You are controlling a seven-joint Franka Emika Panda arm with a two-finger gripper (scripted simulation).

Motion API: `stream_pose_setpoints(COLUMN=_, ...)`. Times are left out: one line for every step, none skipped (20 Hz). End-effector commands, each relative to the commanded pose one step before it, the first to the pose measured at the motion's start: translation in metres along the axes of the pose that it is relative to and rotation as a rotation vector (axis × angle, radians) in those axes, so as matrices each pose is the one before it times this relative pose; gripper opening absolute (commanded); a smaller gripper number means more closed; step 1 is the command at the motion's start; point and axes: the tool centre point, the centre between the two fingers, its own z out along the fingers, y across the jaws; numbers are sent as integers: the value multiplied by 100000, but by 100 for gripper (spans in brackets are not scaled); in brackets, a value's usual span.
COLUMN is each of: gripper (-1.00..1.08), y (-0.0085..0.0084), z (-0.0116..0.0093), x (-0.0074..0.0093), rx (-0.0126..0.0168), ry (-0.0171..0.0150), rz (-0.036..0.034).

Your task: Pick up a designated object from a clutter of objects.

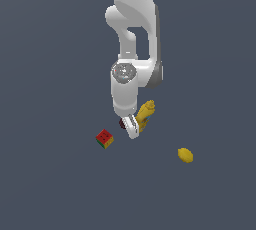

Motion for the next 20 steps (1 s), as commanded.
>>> stream_pose_setpoints(gripper=-100, y=13, z=-2055, x=-1433, rx=211, ry=16, rz=-230)
stream_pose_setpoints(gripper=-100, y=43, z=-890, x=-590, rx=0, ry=0, rz=0)
stream_pose_setpoints(gripper=-100, y=47, z=-898, x=-584, rx=-29, ry=17, rz=36)
stream_pose_setpoints(gripper=-100, y=43, z=-921, x=-606, rx=0, ry=0, rz=0)
stream_pose_setpoints(gripper=-100, y=43, z=-931, x=-608, rx=-30, ry=57, rz=24)
stream_pose_setpoints(gripper=-100, y=43, z=-951, x=-619, rx=0, ry=0, rz=0)
stream_pose_setpoints(gripper=-100, y=41, z=-971, x=-633, rx=-20, ry=65, rz=10)
stream_pose_setpoints(gripper=-100, y=42, z=-991, x=-639, rx=0, ry=0, rz=0)
stream_pose_setpoints(gripper=-100, y=40, z=-1017, x=-659, rx=-18, ry=66, rz=11)
stream_pose_setpoints(gripper=-100, y=40, z=-1045, x=-674, rx=-12, ry=47, rz=7)
stream_pose_setpoints(gripper=-100, y=39, z=-1065, x=-686, rx=-11, ry=47, rz=7)
stream_pose_setpoints(gripper=-100, y=37, z=-1054, x=-672, rx=0, ry=0, rz=0)
stream_pose_setpoints(gripper=-100, y=33, z=-1036, x=-666, rx=-11, ry=47, rz=6)
stream_pose_setpoints(gripper=-100, y=31, z=-1015, x=-647, rx=0, ry=0, rz=0)
stream_pose_setpoints(gripper=-100, y=26, z=-996, x=-643, rx=-11, ry=47, rz=4)
stream_pose_setpoints(gripper=-100, y=24, z=-975, x=-622, rx=0, ry=0, rz=0)
stream_pose_setpoints(gripper=-100, y=20, z=-952, x=-609, rx=0, ry=0, rz=0)
stream_pose_setpoints(gripper=-100, y=16, z=-928, x=-594, rx=0, ry=0, rz=0)
stream_pose_setpoints(gripper=-100, y=12, z=-901, x=-578, rx=0, ry=0, rz=0)
stream_pose_setpoints(gripper=-100, y=8, z=-871, x=-561, rx=0, ry=0, rz=0)
